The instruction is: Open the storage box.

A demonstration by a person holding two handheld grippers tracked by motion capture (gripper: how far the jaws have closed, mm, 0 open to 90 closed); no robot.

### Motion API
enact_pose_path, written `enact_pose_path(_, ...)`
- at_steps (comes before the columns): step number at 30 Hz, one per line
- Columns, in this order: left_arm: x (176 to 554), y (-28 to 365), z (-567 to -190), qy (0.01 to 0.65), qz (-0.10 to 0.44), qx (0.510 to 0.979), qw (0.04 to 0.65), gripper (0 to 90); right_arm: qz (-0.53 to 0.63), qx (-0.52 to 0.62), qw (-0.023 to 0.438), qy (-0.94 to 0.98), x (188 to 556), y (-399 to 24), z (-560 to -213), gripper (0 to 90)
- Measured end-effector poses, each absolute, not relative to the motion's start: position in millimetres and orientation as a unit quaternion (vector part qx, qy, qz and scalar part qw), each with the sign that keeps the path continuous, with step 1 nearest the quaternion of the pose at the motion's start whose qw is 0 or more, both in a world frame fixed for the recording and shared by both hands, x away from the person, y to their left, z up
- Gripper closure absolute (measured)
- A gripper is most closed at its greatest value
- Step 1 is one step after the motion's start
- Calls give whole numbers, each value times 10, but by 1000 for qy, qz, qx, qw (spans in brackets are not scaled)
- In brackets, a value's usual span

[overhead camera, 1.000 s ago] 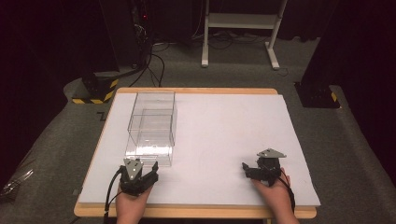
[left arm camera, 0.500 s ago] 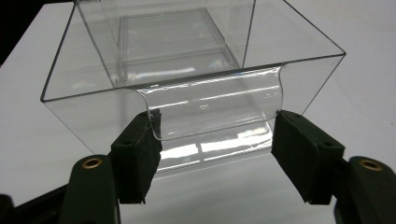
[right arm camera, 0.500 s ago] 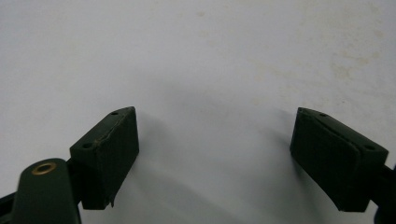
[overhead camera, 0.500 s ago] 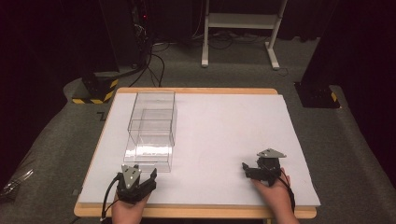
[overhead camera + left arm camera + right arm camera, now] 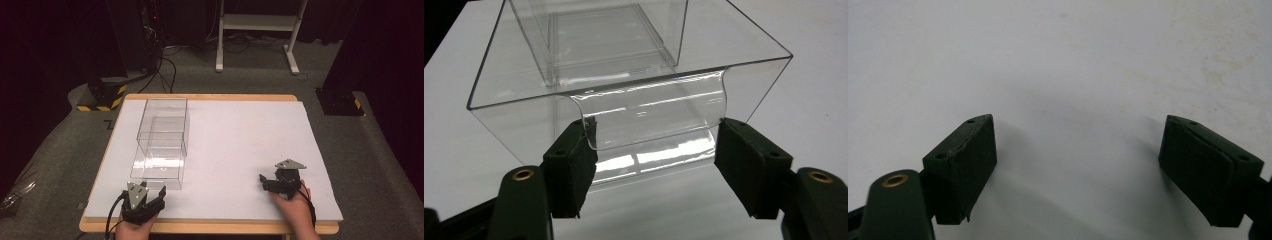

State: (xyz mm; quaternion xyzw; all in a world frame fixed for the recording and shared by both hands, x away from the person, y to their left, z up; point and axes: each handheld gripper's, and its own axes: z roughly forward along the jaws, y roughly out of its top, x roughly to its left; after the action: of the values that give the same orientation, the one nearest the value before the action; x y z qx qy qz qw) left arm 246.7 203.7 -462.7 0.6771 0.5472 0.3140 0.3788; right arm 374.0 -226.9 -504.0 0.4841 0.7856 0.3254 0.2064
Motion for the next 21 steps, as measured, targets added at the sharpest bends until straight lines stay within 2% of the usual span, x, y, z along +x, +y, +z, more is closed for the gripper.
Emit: enact_pose_path(21,2363,2068,-4599,548,312,664,401,325,326,484,206,785,3741,-2270,-5040,152)
